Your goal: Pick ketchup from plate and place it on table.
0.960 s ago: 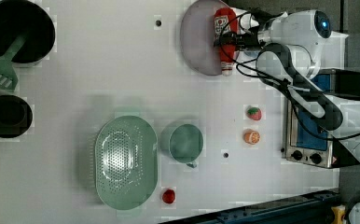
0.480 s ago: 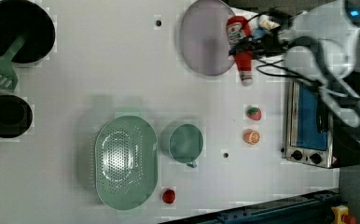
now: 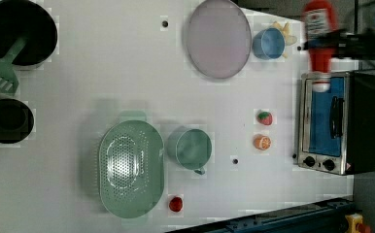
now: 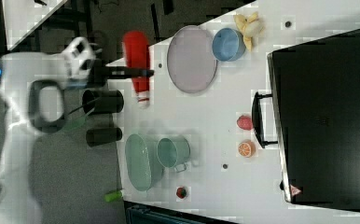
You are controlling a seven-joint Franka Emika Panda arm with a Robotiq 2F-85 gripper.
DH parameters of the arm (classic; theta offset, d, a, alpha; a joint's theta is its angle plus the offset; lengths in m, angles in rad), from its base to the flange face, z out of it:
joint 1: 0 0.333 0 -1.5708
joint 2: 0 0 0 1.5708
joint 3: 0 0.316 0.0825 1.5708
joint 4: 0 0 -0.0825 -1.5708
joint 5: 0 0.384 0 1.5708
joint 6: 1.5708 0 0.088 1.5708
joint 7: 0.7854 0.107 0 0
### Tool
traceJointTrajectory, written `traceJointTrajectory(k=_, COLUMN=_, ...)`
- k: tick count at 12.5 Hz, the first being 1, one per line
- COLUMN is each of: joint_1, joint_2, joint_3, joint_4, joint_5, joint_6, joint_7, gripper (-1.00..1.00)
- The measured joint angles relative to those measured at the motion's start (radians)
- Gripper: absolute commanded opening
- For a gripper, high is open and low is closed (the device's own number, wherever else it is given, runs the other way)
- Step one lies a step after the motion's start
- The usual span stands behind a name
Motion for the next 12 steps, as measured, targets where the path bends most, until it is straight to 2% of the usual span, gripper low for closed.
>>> traceJointTrajectory(k=2, joint_1=-0.04, joint_2=-0.114, joint_3=-0.009, joint_4=-0.062, joint_5=0.006, joint_6=-0.002, joint_7=0.0, gripper=0.27)
traceJointTrajectory(k=4, joint_1=-0.083, joint_2=-0.221, joint_3=-0.014, joint_4=-0.196, joint_5=0.013, joint_6=-0.005, joint_7=0.0, gripper=0.27)
traceJointTrajectory(k=6, joint_1=-0.098, joint_2=-0.27, joint_3=-0.028, joint_4=-0.335, joint_5=0.014, joint_6=0.011, joint_7=0.0, gripper=0.27)
traceJointTrajectory(k=9, joint_1=-0.106, joint_2=-0.253, joint_3=-0.029, joint_4=-0.527, joint_5=0.015, joint_6=0.123, joint_7=0.0, gripper=0.27)
traceJointTrajectory(k=12, joint_1=-0.103, joint_2=-0.177, joint_3=-0.03, joint_4=-0.676, joint_5=0.013, joint_6=0.302, joint_7=0.0, gripper=0.27)
